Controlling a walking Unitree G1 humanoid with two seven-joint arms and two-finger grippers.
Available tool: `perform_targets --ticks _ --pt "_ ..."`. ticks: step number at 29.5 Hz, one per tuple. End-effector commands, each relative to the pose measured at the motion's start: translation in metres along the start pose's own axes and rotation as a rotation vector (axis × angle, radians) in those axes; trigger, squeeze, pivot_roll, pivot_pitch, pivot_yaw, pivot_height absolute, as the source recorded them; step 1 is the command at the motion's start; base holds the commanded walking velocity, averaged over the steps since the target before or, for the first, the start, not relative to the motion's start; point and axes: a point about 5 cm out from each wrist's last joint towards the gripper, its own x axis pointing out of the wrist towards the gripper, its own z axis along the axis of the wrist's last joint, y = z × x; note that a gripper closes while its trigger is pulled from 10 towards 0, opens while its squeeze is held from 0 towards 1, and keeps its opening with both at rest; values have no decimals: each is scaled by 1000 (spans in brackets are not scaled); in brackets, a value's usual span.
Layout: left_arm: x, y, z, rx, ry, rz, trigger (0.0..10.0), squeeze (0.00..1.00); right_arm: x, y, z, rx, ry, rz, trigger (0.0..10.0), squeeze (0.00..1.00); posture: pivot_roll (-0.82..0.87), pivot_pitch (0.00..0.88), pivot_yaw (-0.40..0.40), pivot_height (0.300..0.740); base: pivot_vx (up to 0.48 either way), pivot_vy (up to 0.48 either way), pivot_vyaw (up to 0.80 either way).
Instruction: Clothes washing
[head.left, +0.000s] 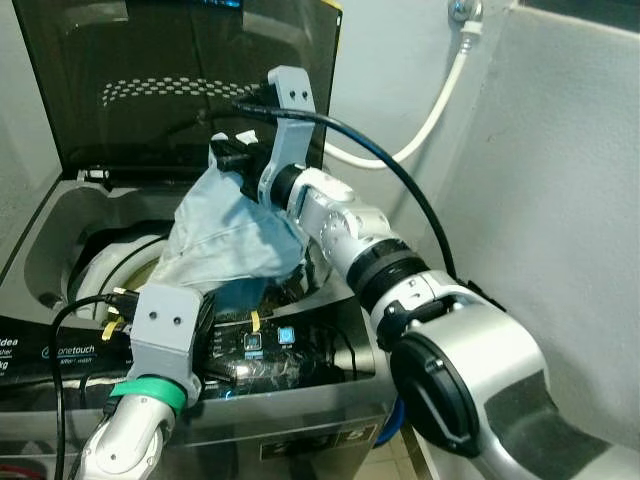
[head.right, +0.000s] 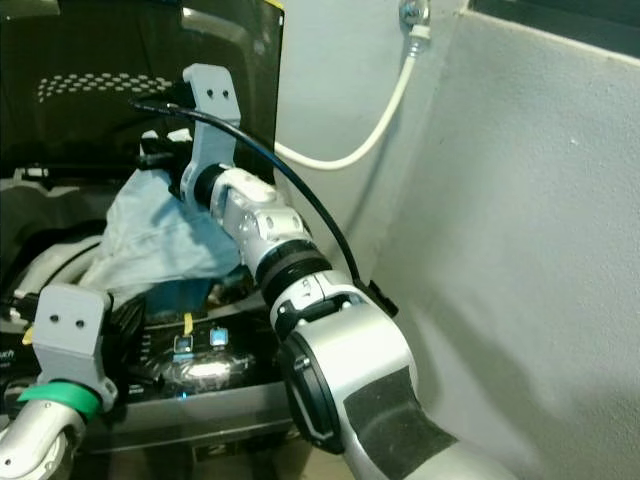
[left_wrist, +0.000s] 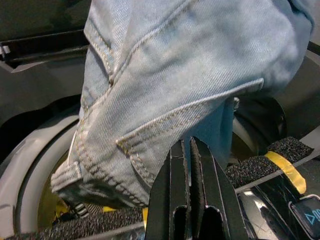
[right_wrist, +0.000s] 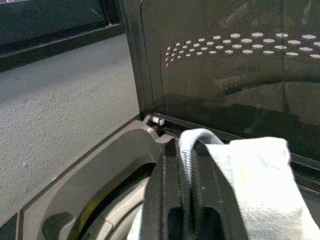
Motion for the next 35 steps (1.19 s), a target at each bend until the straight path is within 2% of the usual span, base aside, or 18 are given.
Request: perform_targets --ticks 1,4,10,11,13,17,19,20,21,22,23,24,25,27,31,32,33,35 --pt "-4 -2 -17 -8 99 10 10000 0 0 2 -6 -31 76 17 10000 1000 81 11 -33 740 0 0 0" --pt "-5 -1 -16 -12 113 23 10000 0 0 4 -14 -23 134 50 10000 1000 81 11 -33 740 0 0 0" --pt "-6 2 -15 -3 141 41 10000 0 2 8 -9 56 111 83 10000 1000 80 11 -30 740 0 0 0" --pt "-6 3 -15 -1 144 42 10000 0 3 9 -2 88 67 92 10000 0 81 13 -25 740 0 0 0" --pt "-5 3 -13 3 142 44 10000 0 2 6 25 131 -88 84 10000 0 87 13 -29 740 0 0 0" --pt "-4 3 -12 2 134 45 10000 0 -2 -2 42 176 -187 46 10000 0 91 11 -32 740 0 0 0" --pt "2 4 -8 -13 106 56 10000 0 -13 -22 50 330 -304 -24 10000 0 99 10 -36 740 0 0 0" --pt "7 6 -5 -15 87 65 10000 0 -23 -37 41 385 -350 -84 10000 0 99 9 -28 740 0 0 0" --pt "7 6 -5 -15 87 65 10000 0 -23 -37 41 385 -350 -84 10000 0 99 9 -28 740 0 0 0" --pt "11 9 -3 -12 73 74 10000 0 -34 -49 25 362 -358 -141 10000 0 96 12 -18 740 0 0 0" --pt "11 9 -3 -12 73 74 10000 0 -34 -49 25 362 -358 -141 10000 0 96 12 -18 740 0 0 0" --pt "15 12 0 -7 57 77 10000 0 -49 -59 2 298 -351 -204 10000 0 90 14 -4 740 0 0 0" --pt "15 12 0 -7 57 77 10000 0 -49 -59 2 298 -351 -204 10000 0 90 14 -4 740 0 0 0" --pt "23 17 5 -74 45 79 10000 0 -89 -71 -41 197 -309 -320 10000 0 77 0 -1 740 0 0 0" --pt "23 17 5 -74 45 79 10000 0 -89 -71 -41 197 -309 -320 10000 0 77 0 -1 740 0 0 0" --pt "30 24 3 -123 59 97 10000 0 -126 -71 -67 191 -276 -384 10000 0 26 0 31 740 0 0 0" --pt "30 24 3 -123 59 97 10000 0 -126 -71 -67 191 -276 -384 10000 0 26 0 31 740 0 0 0" --pt "35 22 -2 -148 62 93 10000 0 -144 -68 -79 173 -251 -416 10000 0 16 0 32 740 0 0 0"
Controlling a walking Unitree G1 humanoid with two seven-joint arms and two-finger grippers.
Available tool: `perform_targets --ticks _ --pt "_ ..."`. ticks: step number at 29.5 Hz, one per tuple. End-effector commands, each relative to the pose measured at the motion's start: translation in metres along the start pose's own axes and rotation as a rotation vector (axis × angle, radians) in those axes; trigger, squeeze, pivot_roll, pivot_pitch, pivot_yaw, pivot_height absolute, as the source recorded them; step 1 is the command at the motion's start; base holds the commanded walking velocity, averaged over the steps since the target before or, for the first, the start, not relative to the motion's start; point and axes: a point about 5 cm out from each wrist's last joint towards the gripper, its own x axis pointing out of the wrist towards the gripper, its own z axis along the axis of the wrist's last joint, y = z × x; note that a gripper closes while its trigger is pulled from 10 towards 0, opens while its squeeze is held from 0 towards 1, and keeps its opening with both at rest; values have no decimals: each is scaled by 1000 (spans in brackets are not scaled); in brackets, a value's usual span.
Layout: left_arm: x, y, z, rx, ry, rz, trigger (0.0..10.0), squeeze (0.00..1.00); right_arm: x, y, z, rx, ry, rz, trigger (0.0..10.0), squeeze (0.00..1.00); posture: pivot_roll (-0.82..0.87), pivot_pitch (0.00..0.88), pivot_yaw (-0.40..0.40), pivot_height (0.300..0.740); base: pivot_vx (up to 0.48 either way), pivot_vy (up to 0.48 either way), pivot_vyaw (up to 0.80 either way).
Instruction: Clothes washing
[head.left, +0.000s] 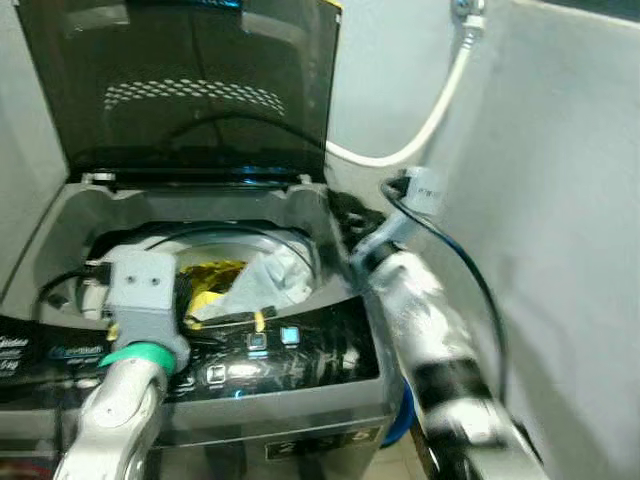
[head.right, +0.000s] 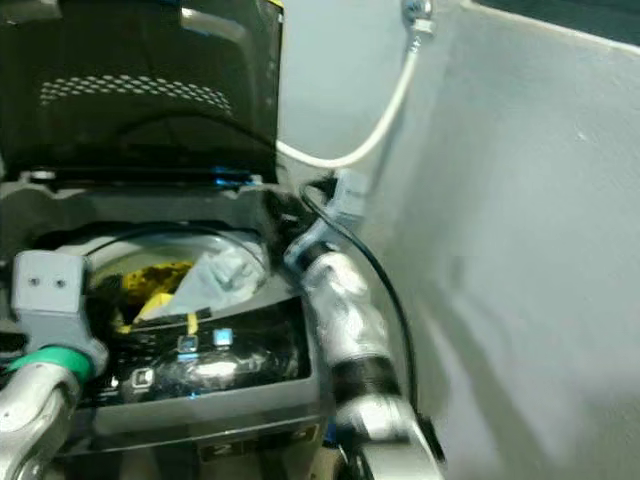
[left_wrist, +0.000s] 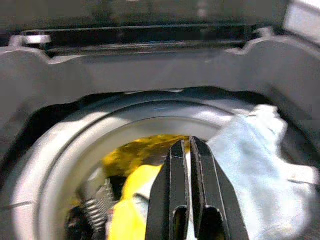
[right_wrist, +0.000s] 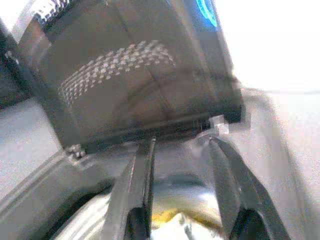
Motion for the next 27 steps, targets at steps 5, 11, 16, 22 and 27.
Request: perform_targets --ticks 5,11,16,22,27 --pt "3 -8 -8 -24 18 -39 10000 0 -14 -1 -6 -35 37 -17 10000 0 15 0 28 740 0 0 0" --pt "6 -14 -6 -18 3 -69 10000 0 -23 1 -14 -49 68 -44 10000 0 2 0 29 740 0 0 0" --pt "11 -14 -6 -117 1 -38 10000 0 -34 4 -24 -99 104 -99 10000 0 16 0 5 740 0 0 0" --pt "11 -8 -13 -101 42 -16 10000 0 -35 3 -15 -208 58 -106 10000 0 10 0 15 740 0 0 0" --pt "12 -8 -14 -103 9 -8 10000 0 -37 2 -13 -256 80 -83 10000 0 11 0 6 740 0 0 320"
